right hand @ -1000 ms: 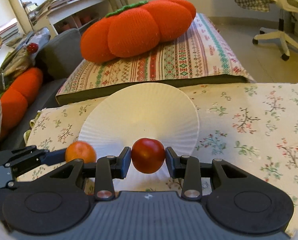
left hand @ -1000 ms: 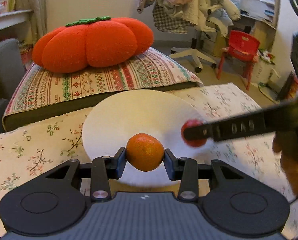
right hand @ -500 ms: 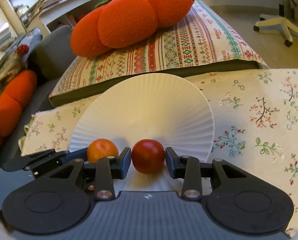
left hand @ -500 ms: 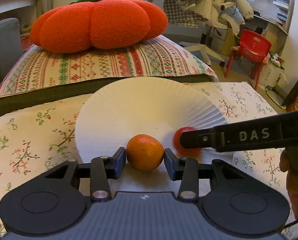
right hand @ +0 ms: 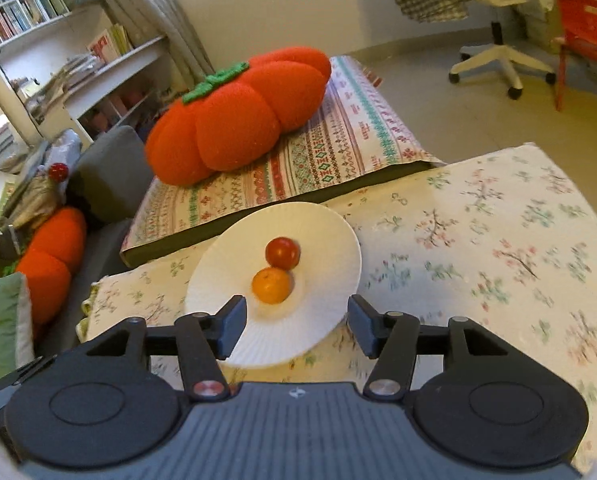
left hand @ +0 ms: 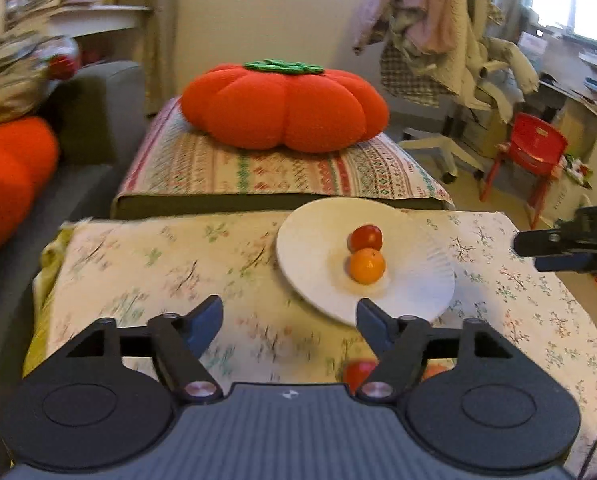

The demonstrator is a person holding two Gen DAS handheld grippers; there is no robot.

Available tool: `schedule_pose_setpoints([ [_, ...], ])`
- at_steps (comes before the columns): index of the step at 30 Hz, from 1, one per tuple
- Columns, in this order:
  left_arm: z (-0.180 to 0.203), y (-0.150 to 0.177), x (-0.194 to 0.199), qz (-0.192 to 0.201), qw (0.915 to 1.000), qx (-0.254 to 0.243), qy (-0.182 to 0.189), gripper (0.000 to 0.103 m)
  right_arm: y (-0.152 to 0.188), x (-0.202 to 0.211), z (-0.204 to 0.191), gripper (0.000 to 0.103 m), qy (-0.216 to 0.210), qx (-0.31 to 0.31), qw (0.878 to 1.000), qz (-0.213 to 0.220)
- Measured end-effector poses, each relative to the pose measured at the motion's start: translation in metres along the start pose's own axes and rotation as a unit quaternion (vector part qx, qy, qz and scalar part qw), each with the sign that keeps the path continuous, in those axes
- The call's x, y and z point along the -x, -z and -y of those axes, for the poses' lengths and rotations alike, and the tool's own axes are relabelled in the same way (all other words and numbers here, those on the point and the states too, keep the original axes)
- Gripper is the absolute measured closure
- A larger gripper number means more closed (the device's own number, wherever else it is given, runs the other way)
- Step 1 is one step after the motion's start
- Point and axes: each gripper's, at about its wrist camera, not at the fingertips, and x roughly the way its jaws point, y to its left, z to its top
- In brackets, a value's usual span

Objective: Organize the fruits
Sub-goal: 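Carry both tomatoes onto the white plate and open both tools, then grasp an orange tomato with the right tool while the left tool grasps a red tomato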

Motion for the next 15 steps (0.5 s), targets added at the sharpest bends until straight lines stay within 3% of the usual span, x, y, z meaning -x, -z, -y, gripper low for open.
schedule_pose_setpoints([
  [3,0.003,0.011,0.022,-0.010,0.9997,0.023,0.000,0.042,0.021,0.030,-0.009,0.036,-0.013,0.001,1.000,0.003],
  [5,0.007,0.020,0.037,-0.009,0.9994,0.033,0.001,0.033,0.032,0.041,-0.016,0.035,-0.009,0.013,1.000,0.000],
  [9,0.016,0.034,0.060,-0.017,0.9993,0.029,-0.013,0.024,0.050,0.060,-0.017,0.031,-0.019,0.021,1.000,-0.010],
  [11,0.019,0.032,0.062,-0.026,0.9986,0.037,-0.029,0.016,0.051,0.064,-0.017,0.024,-0.026,0.019,0.999,-0.016],
  [15,0.022,0.033,0.051,-0.011,0.9986,0.043,-0.029,0.015,0.039,0.053,-0.022,0.013,-0.043,0.053,0.997,-0.030],
])
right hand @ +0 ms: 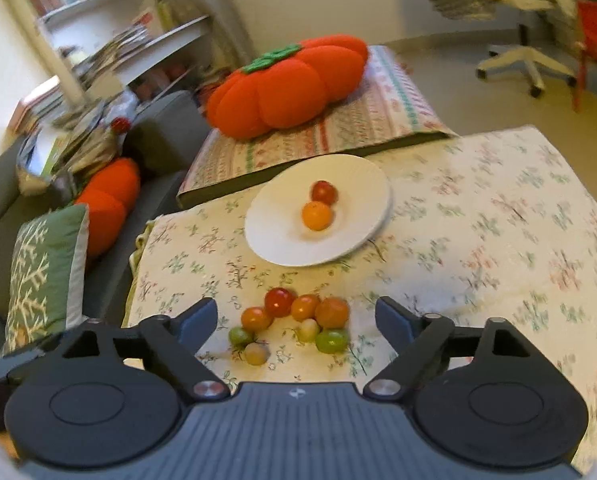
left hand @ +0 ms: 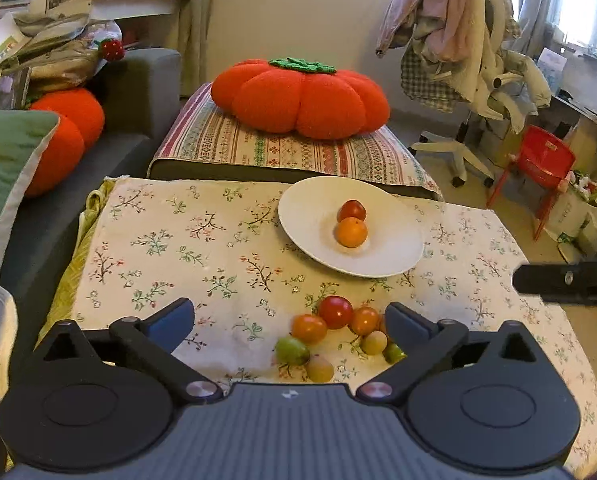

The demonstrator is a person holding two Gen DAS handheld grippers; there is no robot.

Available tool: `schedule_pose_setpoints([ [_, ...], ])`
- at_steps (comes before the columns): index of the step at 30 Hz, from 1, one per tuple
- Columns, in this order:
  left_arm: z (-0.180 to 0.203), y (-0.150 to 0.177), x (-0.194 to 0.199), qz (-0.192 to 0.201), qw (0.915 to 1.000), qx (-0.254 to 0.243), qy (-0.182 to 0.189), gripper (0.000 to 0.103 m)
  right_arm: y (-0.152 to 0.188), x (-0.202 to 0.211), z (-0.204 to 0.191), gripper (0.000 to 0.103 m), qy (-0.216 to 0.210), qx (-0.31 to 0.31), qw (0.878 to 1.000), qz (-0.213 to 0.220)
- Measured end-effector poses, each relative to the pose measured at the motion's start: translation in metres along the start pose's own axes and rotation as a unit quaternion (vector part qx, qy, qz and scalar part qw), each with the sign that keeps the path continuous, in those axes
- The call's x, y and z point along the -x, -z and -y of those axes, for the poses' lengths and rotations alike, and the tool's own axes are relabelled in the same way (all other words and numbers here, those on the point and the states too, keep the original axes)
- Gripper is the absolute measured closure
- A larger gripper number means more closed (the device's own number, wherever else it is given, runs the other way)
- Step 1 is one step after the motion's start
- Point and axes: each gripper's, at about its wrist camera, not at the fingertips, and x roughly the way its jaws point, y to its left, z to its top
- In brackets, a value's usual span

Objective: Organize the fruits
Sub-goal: 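Grasp an orange tomato with the right tool while the left tool grasps a red tomato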

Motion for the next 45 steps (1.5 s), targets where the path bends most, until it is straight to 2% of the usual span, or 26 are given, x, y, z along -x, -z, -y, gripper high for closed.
schedule_pose_setpoints([
  [4,0.002,0.007,-0.037,-0.035,0.9993,-0.013,-0.007,0.015,-0.002,-0.027,0.009,0.010,-0.018,0.031,0.999,-0.006],
  [7,0.003,0.011,-0.057,-0.038,0.9981,-0.038,-0.031,0.015,0.003,-0.053,0.029,0.011,-0.022,0.009,0.999,-0.024],
  [9,0.001,0.020,-0.062,-0.039,0.9975,-0.054,-0.026,0.015,0.009,-0.069,0.038,0.021,-0.012,-0.007,0.999,-0.049],
  [11,-0.002,0.028,-0.068,-0.043,0.9967,-0.062,-0.028,0.015,0.013,-0.074,0.036,0.024,-0.002,-0.002,0.997,-0.071],
  [13,-0.002,0.031,-0.072,-0.060,0.9959,-0.063,-0.027,0.016,0.015,-0.074,0.030,0.025,-0.002,0.020,0.998,-0.063],
  [16,-0.002,0.030,-0.072,-0.051,0.9968,-0.060,-0.008,0.016,0.017,-0.075,0.027,0.027,0.001,0.023,0.998,-0.065],
  [22,-0.003,0.026,-0.085,-0.062,0.9962,-0.061,0.009,0.017,0.016,-0.091,0.027,0.039,-0.001,0.026,0.998,-0.059],
  [25,-0.001,0.022,-0.091,-0.050,0.9955,-0.080,0.011,0.017,0.020,-0.107,0.029,0.046,0.005,0.034,0.996,-0.083],
  [29,0.006,0.018,-0.104,-0.044,0.9934,-0.102,0.030,0.022,0.021,-0.119,0.032,0.049,0.009,0.029,0.995,-0.093],
  [34,0.017,0.017,-0.117,-0.038,0.9876,-0.148,0.034,0.030,0.025,-0.126,0.033,0.050,0.006,0.041,0.994,-0.101],
  [37,0.022,0.016,-0.119,-0.030,0.9841,-0.170,0.044,0.031,0.025,-0.131,0.038,0.051,-0.001,0.027,0.994,-0.109],
  [40,0.025,0.018,-0.127,-0.039,0.9814,-0.181,0.050,0.034,0.023,-0.133,0.035,0.051,-0.010,0.023,0.994,-0.108],
  [45,0.029,0.022,-0.138,-0.052,0.9779,-0.194,0.058,0.043,0.027,-0.141,0.032,0.054,0.008,0.034,0.992,-0.121],
])
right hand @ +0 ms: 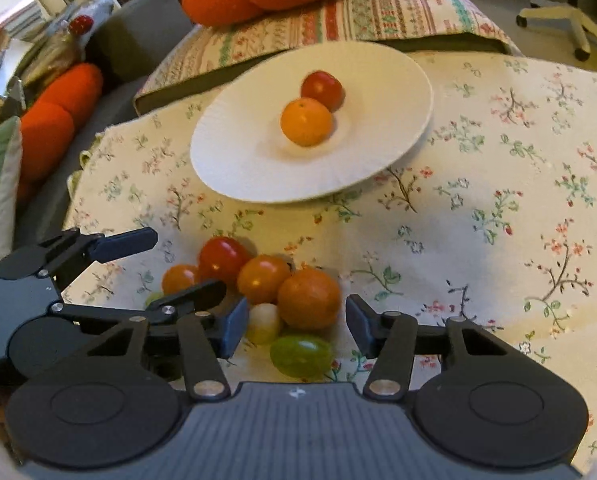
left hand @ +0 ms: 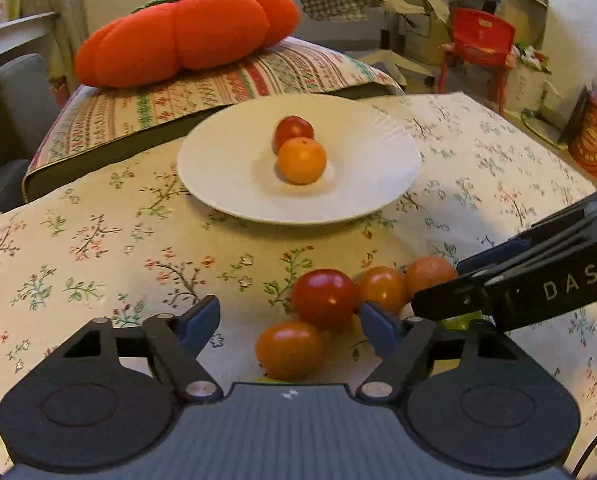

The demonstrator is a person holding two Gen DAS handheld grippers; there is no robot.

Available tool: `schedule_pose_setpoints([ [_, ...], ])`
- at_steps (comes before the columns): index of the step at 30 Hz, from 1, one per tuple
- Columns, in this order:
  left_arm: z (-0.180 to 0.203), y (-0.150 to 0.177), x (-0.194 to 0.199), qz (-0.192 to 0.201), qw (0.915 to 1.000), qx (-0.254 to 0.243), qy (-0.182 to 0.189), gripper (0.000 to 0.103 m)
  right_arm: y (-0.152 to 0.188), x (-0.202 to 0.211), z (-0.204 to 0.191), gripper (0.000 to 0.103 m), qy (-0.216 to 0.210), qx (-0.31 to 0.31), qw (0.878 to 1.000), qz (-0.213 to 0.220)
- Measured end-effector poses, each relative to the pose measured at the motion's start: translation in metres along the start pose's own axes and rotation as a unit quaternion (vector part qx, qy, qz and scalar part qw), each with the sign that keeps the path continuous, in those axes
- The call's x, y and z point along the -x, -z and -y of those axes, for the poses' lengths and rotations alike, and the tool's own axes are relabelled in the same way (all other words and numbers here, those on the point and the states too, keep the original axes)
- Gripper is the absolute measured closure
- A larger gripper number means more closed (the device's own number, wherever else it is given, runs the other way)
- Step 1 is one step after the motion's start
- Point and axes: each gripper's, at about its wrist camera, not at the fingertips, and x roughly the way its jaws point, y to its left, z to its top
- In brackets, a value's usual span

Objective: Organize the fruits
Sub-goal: 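Grasp an orange tomato with the right tool while the left tool grasps a red tomato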

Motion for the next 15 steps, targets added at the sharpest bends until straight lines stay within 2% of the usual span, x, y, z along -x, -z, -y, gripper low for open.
schedule_pose_setpoints([
  [6,0.003,-0.003,-0.005,0.005,1.0000,-0.005,0.003,0.047,0.000,-0.002,0.005,0.062,-0.002,-0.004,1.000,0.005],
  [9,0.005,-0.002,-0.008,0.001,1.0000,-0.008,0.003,0.055,0.000,-0.003,0.005,0.070,0.002,0.001,1.000,0.006],
  [15,0.005,0.000,-0.014,-0.006,0.9999,-0.004,0.009,0.070,-0.001,-0.002,0.004,0.071,0.007,0.001,1.000,0.005],
])
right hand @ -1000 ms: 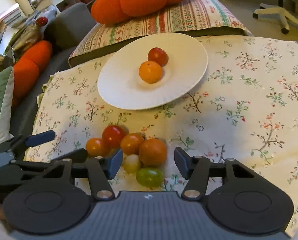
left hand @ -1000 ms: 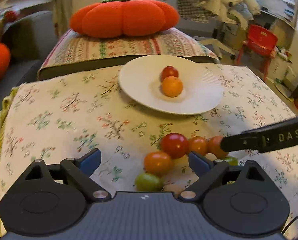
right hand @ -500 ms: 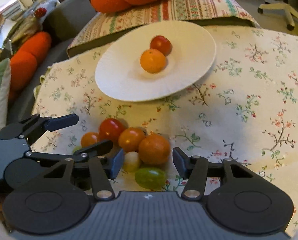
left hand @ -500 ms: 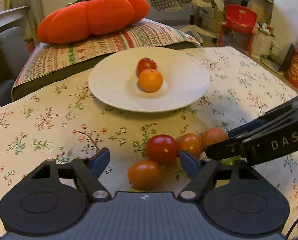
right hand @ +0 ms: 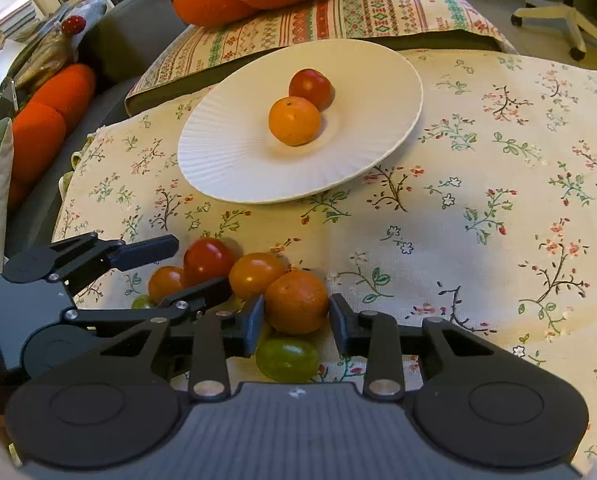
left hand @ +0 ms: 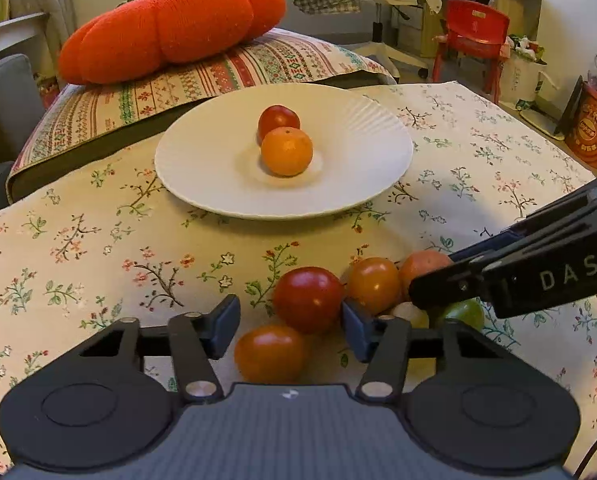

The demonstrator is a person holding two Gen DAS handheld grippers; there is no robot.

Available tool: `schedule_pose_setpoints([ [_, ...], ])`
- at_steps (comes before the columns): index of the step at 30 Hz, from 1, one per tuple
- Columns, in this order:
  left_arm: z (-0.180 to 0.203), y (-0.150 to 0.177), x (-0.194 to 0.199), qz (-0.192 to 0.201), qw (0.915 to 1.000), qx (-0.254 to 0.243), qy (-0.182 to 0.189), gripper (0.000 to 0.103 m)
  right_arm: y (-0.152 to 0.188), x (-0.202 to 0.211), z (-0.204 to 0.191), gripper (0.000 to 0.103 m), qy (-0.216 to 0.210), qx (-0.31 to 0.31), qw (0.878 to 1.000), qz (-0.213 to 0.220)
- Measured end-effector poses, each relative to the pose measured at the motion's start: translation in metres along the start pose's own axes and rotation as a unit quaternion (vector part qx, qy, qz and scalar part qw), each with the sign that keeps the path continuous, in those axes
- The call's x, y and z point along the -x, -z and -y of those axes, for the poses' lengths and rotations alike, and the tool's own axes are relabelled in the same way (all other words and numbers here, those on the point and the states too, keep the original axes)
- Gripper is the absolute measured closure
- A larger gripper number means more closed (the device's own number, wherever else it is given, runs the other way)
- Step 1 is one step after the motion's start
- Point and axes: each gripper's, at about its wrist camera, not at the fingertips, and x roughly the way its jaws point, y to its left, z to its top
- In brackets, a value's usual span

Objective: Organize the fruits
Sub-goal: 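Grasp an orange tomato with the right tool while the left tool grasps a red tomato, then carry both tomatoes onto the white plate and open both tools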

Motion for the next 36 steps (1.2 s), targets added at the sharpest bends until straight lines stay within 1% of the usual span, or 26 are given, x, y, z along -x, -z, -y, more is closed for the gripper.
schedule_pose_setpoints([
  [2,0.001,0.000,-0.001,0.001,1.0000,0.001,0.003,0.078,0.000,0.001,-0.001,0.072,0.001,0.001,1.000,0.000],
  [3,0.001,0.000,0.000,0.002,1.0000,0.000,0.003,0.080,0.000,0.001,-0.001,0.072,0.002,0.001,1.000,0.000],
  [4,0.002,-0.001,0.000,0.003,1.0000,-0.002,0.003,0.085,0.000,0.001,-0.001,0.072,0.003,0.001,1.000,0.000],
  [17,0.002,0.000,0.000,0.010,0.9999,0.002,0.007,0.086,-0.003,0.009,0.001,0.072,-0.002,-0.006,1.000,0.010],
  [26,-0.003,-0.004,0.008,0.021,0.9993,0.024,0.019,0.086,-0.005,0.014,0.005,0.072,-0.003,-0.016,1.000,0.017],
  [31,-0.012,-0.010,0.018,0.031,0.9979,0.050,0.026,0.086,-0.010,0.022,0.013,0.072,-0.004,-0.029,0.999,0.031],
  [36,-0.023,-0.019,0.027,0.055,0.9956,0.071,0.026,0.086,-0.017,0.034,0.024,0.072,-0.006,-0.043,0.997,0.061],
])
